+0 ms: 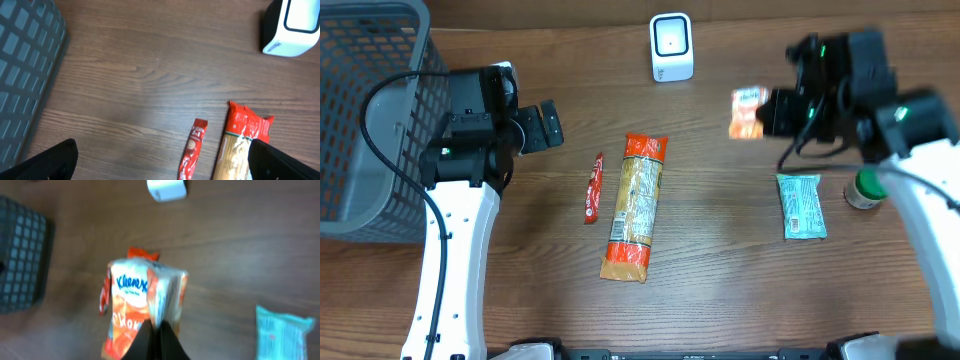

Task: Scan the item barcode
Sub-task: 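Carry the Kleenex pack up to the barcode scanner, then hold the Kleenex pack in front of the scanner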

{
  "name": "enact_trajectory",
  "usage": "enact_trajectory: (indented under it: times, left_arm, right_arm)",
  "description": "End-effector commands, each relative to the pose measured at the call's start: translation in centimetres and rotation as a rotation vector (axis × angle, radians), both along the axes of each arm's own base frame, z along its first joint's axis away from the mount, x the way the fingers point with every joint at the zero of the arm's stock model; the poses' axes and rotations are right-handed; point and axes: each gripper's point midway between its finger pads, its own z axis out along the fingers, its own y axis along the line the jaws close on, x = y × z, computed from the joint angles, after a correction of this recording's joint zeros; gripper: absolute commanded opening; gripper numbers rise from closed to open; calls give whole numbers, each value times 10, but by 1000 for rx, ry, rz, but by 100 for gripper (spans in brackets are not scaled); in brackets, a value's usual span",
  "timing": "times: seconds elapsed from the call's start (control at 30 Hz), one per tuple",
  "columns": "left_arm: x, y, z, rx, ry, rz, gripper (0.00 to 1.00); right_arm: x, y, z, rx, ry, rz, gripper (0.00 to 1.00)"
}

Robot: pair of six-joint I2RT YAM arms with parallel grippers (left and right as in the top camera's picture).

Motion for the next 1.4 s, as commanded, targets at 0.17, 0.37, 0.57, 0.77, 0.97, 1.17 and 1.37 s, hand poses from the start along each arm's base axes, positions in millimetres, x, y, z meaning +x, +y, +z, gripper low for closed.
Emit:
enact_trajectory:
  times: [0.17, 0.37, 0.57, 0.77, 0.97, 1.17, 1.37]
  left_arm:
    - [1, 2, 0, 18, 0, -2, 100]
    - [2, 2, 1, 18, 0, -2, 100]
    - [2, 2, 1, 18, 0, -2, 100]
    - [2, 2, 1, 18, 0, -2, 100]
    - [2, 2, 1, 18, 0, -2, 100]
    - [2, 2, 1, 18, 0, -2, 100]
    - [2, 2, 1, 18, 0, -2, 100]
  right_arm:
    - [67, 7, 47, -190, -147, -47, 3]
    - [115, 38, 4, -315, -213, 63, 4]
    - [166, 60, -51, -493, -280, 85, 4]
    - [209, 73, -86, -759, -410, 75, 4]
    - [234, 84, -93, -967, -534, 42, 4]
    - [250, 90, -121, -1129, -568, 98, 4]
    - [257, 94, -148, -1151, -563, 129, 4]
